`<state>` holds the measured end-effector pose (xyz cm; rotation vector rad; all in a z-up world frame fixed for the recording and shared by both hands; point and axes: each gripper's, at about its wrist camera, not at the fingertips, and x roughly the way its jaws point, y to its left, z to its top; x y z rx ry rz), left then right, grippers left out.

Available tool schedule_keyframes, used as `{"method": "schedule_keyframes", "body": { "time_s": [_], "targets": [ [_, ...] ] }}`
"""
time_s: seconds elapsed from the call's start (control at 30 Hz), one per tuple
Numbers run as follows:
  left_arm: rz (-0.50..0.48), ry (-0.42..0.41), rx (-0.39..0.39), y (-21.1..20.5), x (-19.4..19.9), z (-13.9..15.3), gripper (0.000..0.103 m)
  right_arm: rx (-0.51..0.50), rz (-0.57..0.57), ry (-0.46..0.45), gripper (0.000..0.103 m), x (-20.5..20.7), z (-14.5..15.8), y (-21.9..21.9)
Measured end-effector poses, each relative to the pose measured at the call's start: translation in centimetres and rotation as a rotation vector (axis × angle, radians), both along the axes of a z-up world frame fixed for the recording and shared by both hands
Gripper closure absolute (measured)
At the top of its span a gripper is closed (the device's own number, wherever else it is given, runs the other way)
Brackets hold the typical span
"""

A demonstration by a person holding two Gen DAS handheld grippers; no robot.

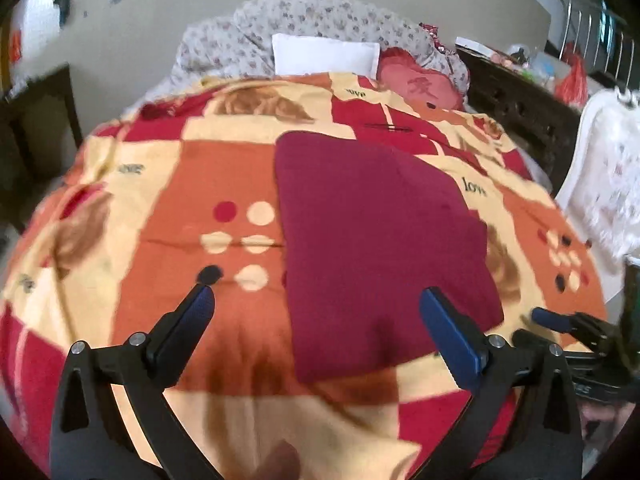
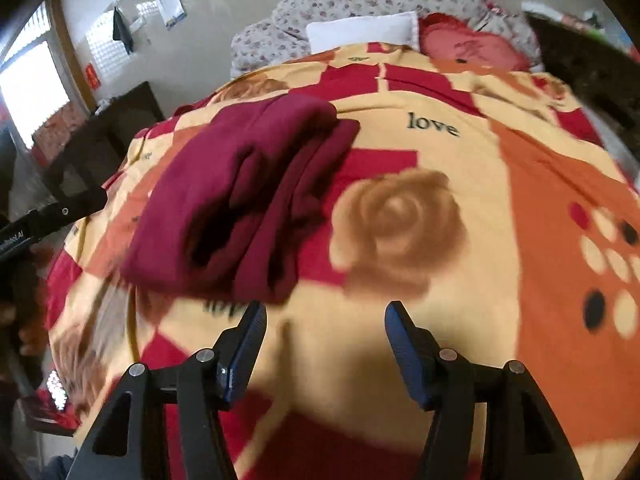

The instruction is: Fold small clothes

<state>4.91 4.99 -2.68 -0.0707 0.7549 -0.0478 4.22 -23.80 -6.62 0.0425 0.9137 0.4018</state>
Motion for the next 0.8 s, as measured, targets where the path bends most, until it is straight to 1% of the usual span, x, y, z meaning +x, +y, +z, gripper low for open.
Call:
{"method": "schedule_keyframes", "body": {
  "time_s": [0.03, 0.07, 0.13, 0.17, 0.2, 0.33, 0.37, 0.4, 0.5, 0.6, 0.8],
  "targets": [
    [0.003, -0.017, 0.036, -0.4, -1.0, 0.3, 0.0, 0.003, -0.006, -0.007, 0.044, -0.9, 0.1, -0.4],
    [0.018, -0.038, 0.088, -1.0, -1.8, 0.8, 0.0, -0.002, -0.013, -0.024, 0.044, -1.8, 0.4, -0.4],
    [0.044, -0.068, 0.149, -1.7, -2.9, 1.4, 0.0, -0.012, -0.011, -0.045, 0.044, -3.4, 0.8, -0.6],
    [0.045, -0.068, 0.152, -2.0, -3.4, 1.8, 0.0, -0.008, -0.011, -0.05, 0.044, -3.8, 1.1, -0.7],
    [0.042, -0.053, 0.128, -1.9, -3.7, 1.8, 0.0, 0.0, -0.012, -0.058, 0.044, -3.9, 1.3, -0.6],
    [0.038, 0.068, -0.079, -0.6, -3.0, 1.5, 0.0, 0.005, 0.004, -0.074, 0.044, -5.2, 2.7, -0.1],
    [0.047, 0.089, -0.087, -0.8, -3.1, 1.4, 0.0, 0.003, 0.009, -0.08, 0.044, -5.5, 3.1, 0.0],
    [0.053, 0.115, -0.068, -1.1, -3.0, 1.1, 0.001, -0.001, 0.016, -0.087, 0.044, -5.8, 3.4, 0.1],
    [0.022, 0.139, -0.006, -2.6, -4.1, 0.6, 0.001, -0.028, 0.028, -0.109, 0.044, -6.4, 4.4, 0.5],
    [-0.003, 0.169, 0.012, -3.6, -4.7, 0.3, 0.0, -0.04, 0.049, -0.115, 0.044, -6.8, 5.2, 1.0],
    [0.033, 0.18, 0.07, -4.3, -4.9, 0.0, 0.001, -0.061, 0.084, -0.134, 0.044, -7.8, 6.2, 1.8]
  ]
}}
